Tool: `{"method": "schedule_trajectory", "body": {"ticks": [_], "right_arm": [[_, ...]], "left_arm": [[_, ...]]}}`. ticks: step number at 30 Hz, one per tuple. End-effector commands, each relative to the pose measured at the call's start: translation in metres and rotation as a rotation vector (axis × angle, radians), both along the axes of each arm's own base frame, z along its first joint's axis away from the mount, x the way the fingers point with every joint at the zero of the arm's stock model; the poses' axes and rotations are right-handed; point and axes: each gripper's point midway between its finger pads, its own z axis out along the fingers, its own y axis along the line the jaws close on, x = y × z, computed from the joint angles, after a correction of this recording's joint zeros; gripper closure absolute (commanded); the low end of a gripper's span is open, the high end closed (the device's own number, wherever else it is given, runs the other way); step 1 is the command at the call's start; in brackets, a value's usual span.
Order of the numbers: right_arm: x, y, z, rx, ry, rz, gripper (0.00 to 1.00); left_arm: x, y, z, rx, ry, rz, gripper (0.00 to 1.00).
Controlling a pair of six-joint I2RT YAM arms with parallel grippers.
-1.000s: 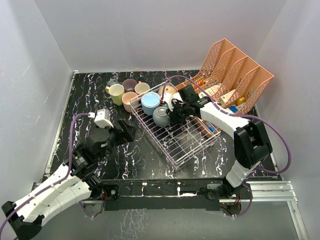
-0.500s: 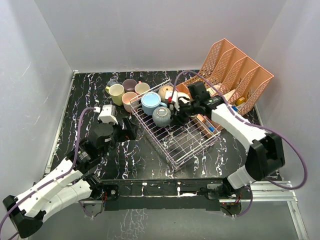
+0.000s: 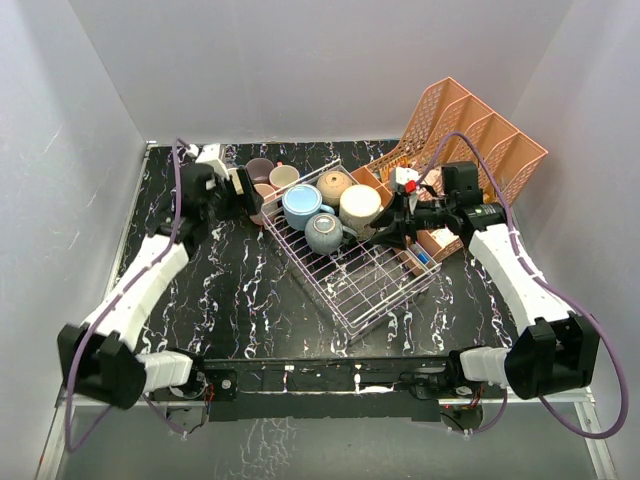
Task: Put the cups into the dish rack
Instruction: Pick up the cup at the center of the board.
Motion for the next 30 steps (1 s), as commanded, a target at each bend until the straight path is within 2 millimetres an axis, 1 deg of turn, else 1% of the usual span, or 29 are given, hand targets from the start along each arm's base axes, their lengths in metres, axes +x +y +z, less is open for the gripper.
{"method": "schedule_trajectory", "body": {"ticks": [1, 3, 5, 8, 10, 12, 16, 22, 25, 30], "right_arm": [[-0.002, -0.01, 0.021, 0.094, -0.068, 0.002, 0.54], [0.0, -0.017, 0.019, 0.108, -0.064, -0.024, 0.54], [-0.001, -0.022, 0.015, 0.123, -0.054, -0.039, 0.54], [-0.006, -0.025, 0.008, 0.129, -0.059, -0.046, 0.54], [-0.005, -0.026, 0.003, 0.121, -0.058, -0.058, 0.54], [-0.002, -0.027, 0.0, 0.116, -0.051, -0.062, 0.54], [0.004, -0.028, -0.011, 0.096, -0.008, -0.069, 0.55], [0.008, -0.03, -0.016, 0.075, 0.003, -0.085, 0.55], [0.007, -0.03, -0.015, 0.076, -0.002, -0.085, 0.55], [0.008, -0.03, -0.017, 0.074, -0.003, -0.088, 0.55]], "left_arm": [[0.026, -0.01, 0.009, -0.098, 0.066, -0.168, 0.28], [0.044, -0.005, -0.001, -0.109, 0.128, -0.185, 0.37], [0.059, 0.001, -0.009, -0.089, 0.176, -0.192, 0.43], [0.077, 0.019, -0.03, 0.028, 0.245, -0.165, 0.45], [0.088, 0.036, -0.041, 0.133, 0.275, -0.135, 0.45], [0.097, 0.045, -0.047, 0.203, 0.291, -0.146, 0.44], [0.108, 0.047, -0.06, 0.314, 0.298, -0.293, 0.43], [0.129, 0.061, -0.077, 0.443, 0.334, -0.331, 0.41], [0.136, 0.062, -0.084, 0.459, 0.371, -0.345, 0.45], [0.14, 0.058, -0.095, 0.435, 0.398, -0.354, 0.57]]}}
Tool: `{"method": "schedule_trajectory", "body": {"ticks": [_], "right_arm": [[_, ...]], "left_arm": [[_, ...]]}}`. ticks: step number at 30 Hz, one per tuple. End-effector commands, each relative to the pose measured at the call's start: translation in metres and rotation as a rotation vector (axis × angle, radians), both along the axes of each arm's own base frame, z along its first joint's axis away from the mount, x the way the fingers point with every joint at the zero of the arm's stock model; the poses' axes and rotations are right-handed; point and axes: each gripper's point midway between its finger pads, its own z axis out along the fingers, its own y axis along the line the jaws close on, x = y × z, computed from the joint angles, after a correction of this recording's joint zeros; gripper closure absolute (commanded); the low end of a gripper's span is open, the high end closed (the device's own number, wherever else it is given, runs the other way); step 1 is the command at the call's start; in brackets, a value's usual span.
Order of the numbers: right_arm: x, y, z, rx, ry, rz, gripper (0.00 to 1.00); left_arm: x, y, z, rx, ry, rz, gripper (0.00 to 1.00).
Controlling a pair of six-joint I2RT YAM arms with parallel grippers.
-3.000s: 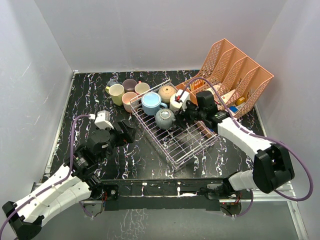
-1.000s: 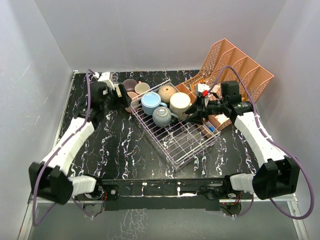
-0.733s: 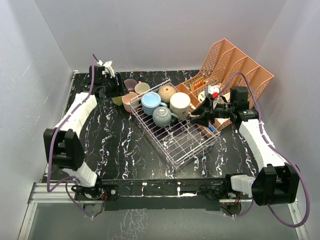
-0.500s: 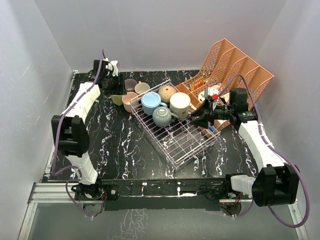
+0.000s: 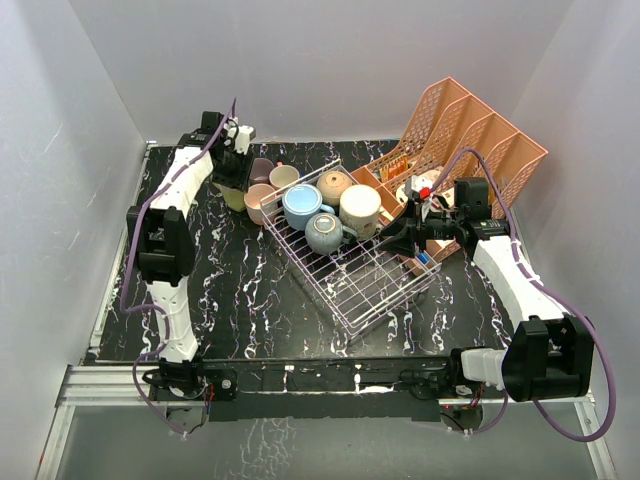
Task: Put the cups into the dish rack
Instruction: Pick up the cup at the center of the board.
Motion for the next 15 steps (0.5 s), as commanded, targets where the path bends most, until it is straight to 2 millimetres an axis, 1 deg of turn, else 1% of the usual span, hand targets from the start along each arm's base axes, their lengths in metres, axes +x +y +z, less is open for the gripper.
{"method": "schedule_trajectory", "body": {"ticks": [1, 4, 8, 11, 14, 15], "right_arm": [[0.006, -0.001, 0.018, 0.002, -0.084, 0.0, 0.55], [0.006, -0.001, 0.018, 0.003, -0.082, 0.001, 0.55], [0.006, -0.001, 0.017, 0.001, -0.079, -0.001, 0.55], [0.006, -0.001, 0.017, 0.001, -0.081, 0.0, 0.55], [0.006, -0.001, 0.017, 0.0, -0.081, -0.001, 0.55], [0.007, -0.001, 0.016, 0.0, -0.081, -0.001, 0.55]], "left_arm": [[-0.006, 0.004, 0.006, 0.013, 0.024, -0.015, 0.59], [-0.005, 0.006, 0.0, 0.024, 0.035, -0.006, 0.66], [-0.004, 0.009, -0.003, 0.037, 0.039, 0.012, 0.79], [-0.005, 0.01, -0.003, 0.04, 0.035, 0.027, 0.87], [-0.007, 0.017, 0.001, 0.059, 0.018, 0.059, 1.0], [-0.009, 0.02, 0.002, 0.069, 0.015, 0.076, 1.0]]}}
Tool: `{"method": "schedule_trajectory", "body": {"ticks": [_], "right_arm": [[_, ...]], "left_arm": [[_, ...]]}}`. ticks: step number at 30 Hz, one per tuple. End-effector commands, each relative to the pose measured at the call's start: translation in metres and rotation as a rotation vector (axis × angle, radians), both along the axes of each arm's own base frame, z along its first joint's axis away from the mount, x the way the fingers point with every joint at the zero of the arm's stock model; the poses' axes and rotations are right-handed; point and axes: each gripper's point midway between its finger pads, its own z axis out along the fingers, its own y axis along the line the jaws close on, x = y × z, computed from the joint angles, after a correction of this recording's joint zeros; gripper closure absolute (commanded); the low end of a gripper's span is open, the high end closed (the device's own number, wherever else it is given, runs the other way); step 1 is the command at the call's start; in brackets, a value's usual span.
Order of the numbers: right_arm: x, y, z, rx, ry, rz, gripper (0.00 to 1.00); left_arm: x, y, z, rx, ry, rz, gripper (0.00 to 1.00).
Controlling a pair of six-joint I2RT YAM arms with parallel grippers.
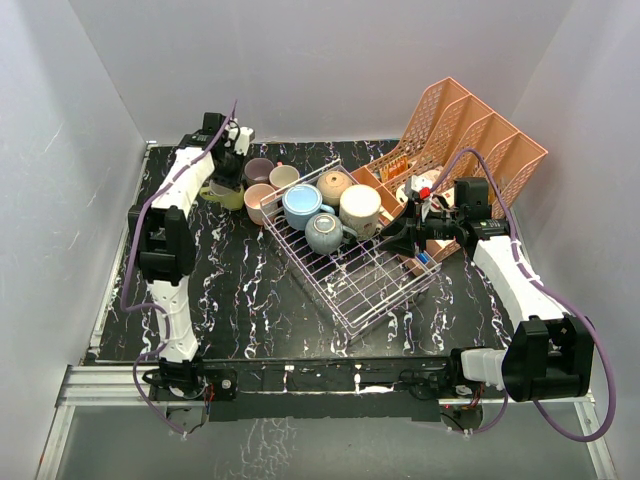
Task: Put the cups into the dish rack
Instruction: Pick up the cup at the center of the board, then place the cup at the center of the board.
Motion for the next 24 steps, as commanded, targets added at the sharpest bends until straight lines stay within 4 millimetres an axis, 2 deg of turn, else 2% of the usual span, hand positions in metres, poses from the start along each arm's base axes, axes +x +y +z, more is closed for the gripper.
{"method": "schedule_trajectory", "body": {"ticks": [1, 10, 13, 18, 24], "right_arm": [[0.006, -0.001, 0.017, 0.002, -0.08, 0.001, 0.55], [0.006, 0.0, 0.015, 0.003, -0.076, 0.004, 0.55], [0.006, 0.0, 0.014, 0.005, -0.07, 0.005, 0.55], [0.006, 0.0, 0.013, 0.002, -0.069, 0.003, 0.55], [0.007, 0.0, 0.01, 0.006, -0.057, 0.006, 0.55]], "left_arm": [[-0.01, 0.016, 0.017, 0.043, -0.029, 0.072, 1.0], [-0.031, 0.035, 0.055, 0.061, -0.131, 0.25, 1.0], [-0.043, 0.041, 0.062, 0.072, -0.122, 0.308, 1.0], [-0.077, 0.047, 0.062, 0.061, -0.079, 0.393, 1.0], [-0.113, 0.042, 0.05, 0.037, -0.036, 0.426, 1.0]]}}
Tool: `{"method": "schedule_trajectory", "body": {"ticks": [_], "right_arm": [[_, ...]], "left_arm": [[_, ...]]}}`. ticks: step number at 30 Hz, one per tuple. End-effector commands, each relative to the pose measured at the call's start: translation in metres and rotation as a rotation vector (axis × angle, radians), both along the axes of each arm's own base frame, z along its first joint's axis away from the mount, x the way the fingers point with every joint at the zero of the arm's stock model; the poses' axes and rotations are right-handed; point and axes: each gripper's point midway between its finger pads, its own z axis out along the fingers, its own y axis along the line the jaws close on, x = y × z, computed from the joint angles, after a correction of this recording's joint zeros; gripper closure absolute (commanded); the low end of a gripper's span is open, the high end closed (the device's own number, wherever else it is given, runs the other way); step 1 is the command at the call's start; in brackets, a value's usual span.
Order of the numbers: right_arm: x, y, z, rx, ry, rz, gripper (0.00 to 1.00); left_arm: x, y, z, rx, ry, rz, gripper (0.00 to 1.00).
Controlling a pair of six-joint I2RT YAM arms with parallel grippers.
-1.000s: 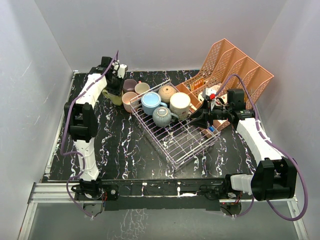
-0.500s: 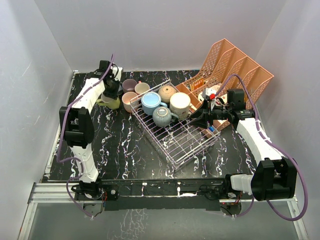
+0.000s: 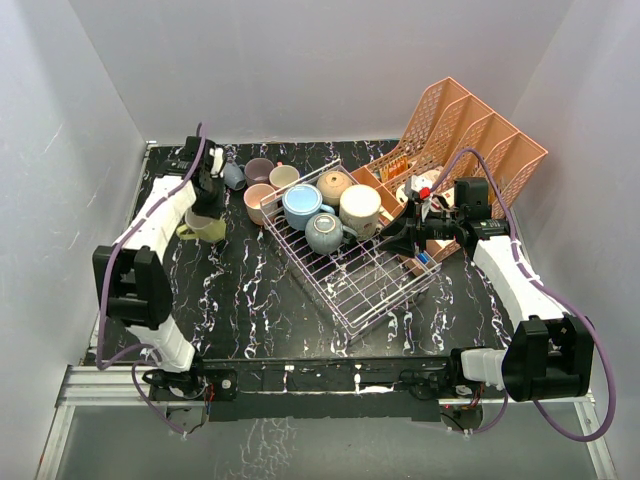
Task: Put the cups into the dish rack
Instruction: Place the cup at the center of the board.
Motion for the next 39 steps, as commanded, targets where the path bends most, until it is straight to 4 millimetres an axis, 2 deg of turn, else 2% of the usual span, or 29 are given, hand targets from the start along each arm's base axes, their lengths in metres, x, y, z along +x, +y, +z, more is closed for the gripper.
{"method": "schedule_trajectory", "body": {"ticks": [1, 16, 20, 24, 28, 32, 35, 39], "right_arm": [[0.007, 0.0, 0.01, 0.006, -0.058, 0.005, 0.55], [0.007, 0.0, 0.01, 0.002, -0.059, 0.0, 0.55], [0.008, -0.001, 0.01, 0.0, -0.064, -0.002, 0.55], [0.007, -0.001, 0.011, 0.0, -0.064, -0.002, 0.55], [0.007, -0.001, 0.011, 0.001, -0.067, 0.0, 0.55], [0.007, -0.001, 0.011, 0.0, -0.066, -0.001, 0.55], [0.007, -0.001, 0.011, 0.0, -0.067, -0.001, 0.55], [0.007, -0.001, 0.01, 0.0, -0.065, 0.0, 0.55]], "left_arm": [[-0.02, 0.001, 0.021, -0.007, -0.053, 0.056, 1.0], [-0.041, -0.016, -0.014, -0.029, 0.031, 0.022, 1.0], [-0.046, -0.018, -0.02, -0.033, 0.055, 0.01, 0.86], [-0.049, -0.018, -0.015, -0.037, 0.046, -0.005, 0.73], [-0.05, -0.021, 0.0, -0.053, -0.006, -0.049, 0.62], [-0.053, -0.036, 0.02, -0.102, -0.081, -0.216, 0.54], [-0.051, -0.042, 0.035, -0.104, -0.177, -0.323, 0.4], [-0.056, -0.036, 0.037, -0.042, -0.253, -0.421, 0.24]]}}
